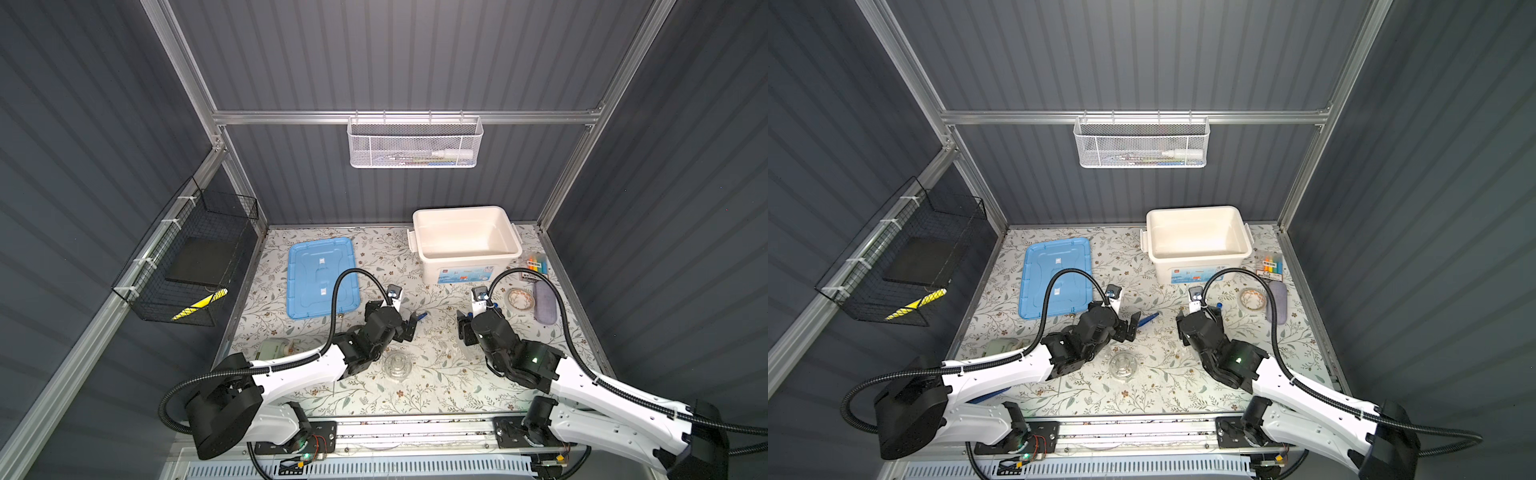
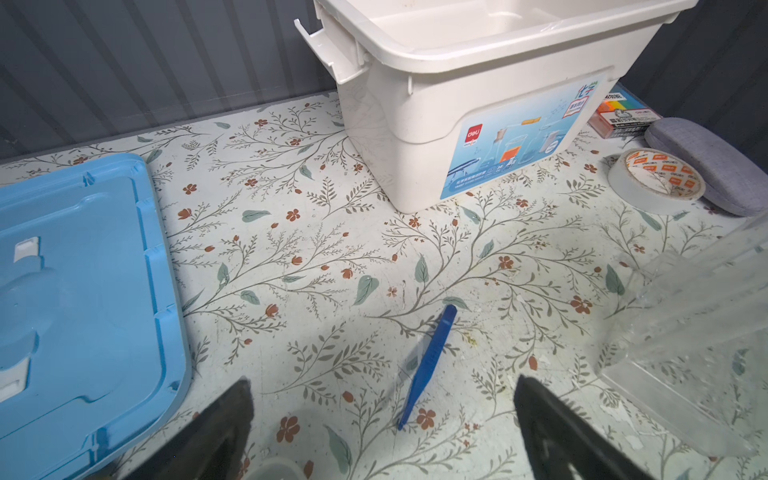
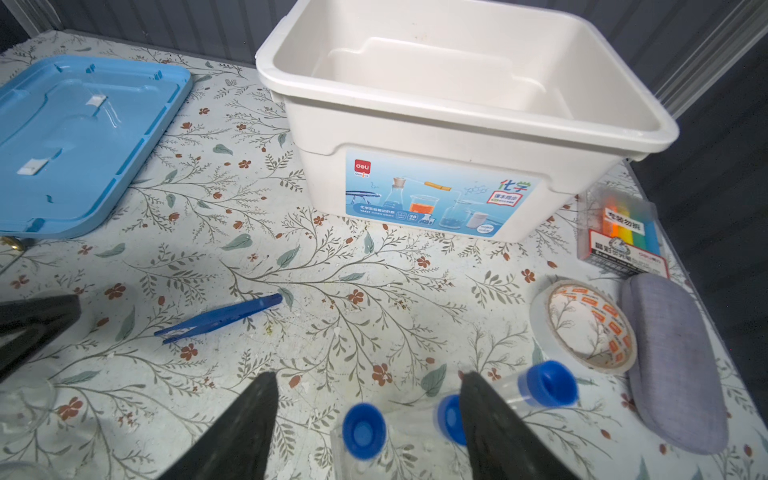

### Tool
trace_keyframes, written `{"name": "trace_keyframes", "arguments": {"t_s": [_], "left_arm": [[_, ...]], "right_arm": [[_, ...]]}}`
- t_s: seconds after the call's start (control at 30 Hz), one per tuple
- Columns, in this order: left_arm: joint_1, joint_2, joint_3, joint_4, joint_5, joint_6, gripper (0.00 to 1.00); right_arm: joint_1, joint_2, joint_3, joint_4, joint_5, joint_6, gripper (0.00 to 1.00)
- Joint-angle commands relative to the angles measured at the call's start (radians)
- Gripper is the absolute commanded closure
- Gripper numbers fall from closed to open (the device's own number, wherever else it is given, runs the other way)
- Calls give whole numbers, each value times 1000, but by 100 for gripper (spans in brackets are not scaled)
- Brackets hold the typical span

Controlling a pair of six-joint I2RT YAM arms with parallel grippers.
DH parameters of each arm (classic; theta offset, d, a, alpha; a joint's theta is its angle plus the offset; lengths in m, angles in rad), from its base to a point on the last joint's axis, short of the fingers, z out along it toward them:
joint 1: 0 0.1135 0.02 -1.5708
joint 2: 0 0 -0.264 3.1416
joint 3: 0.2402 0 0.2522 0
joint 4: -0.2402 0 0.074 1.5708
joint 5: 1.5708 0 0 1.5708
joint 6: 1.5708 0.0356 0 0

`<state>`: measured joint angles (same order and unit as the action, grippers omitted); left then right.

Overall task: Organize the chemistry lab equipment
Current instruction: 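Lower the tube into the clear holder and open the right gripper, then raise the right gripper from the holder while the left gripper moves toward the bin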

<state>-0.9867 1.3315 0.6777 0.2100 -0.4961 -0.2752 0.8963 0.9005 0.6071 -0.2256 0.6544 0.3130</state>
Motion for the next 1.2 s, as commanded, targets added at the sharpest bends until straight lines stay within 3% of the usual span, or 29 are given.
{"name": "trace_keyframes", "arguments": {"t_s": [0.0, 0.33, 0.6, 0.87, 1.0, 1.17], "left_arm": [[5, -1, 16, -35, -22, -22, 0], [6, -37, 29, -98, -42, -24, 0], [54, -84, 20, -127, -53, -39, 0], [100, -79, 70, -164, -28, -24, 0], [125, -67, 97, -169, -3, -12, 0], [158, -64, 113, -178, 17, 4, 0]], "right_arm": [[-4, -15, 14, 44, -15, -26, 21], [-8, -12, 62, 60, -28, -52, 1], [-8, 19, 144, -35, -69, -50, 1], [-14, 35, 224, -127, 4, -6, 1], [-78, 32, 260, -157, -12, 15, 1], [-234, -7, 271, -180, -122, 48, 1]]}}
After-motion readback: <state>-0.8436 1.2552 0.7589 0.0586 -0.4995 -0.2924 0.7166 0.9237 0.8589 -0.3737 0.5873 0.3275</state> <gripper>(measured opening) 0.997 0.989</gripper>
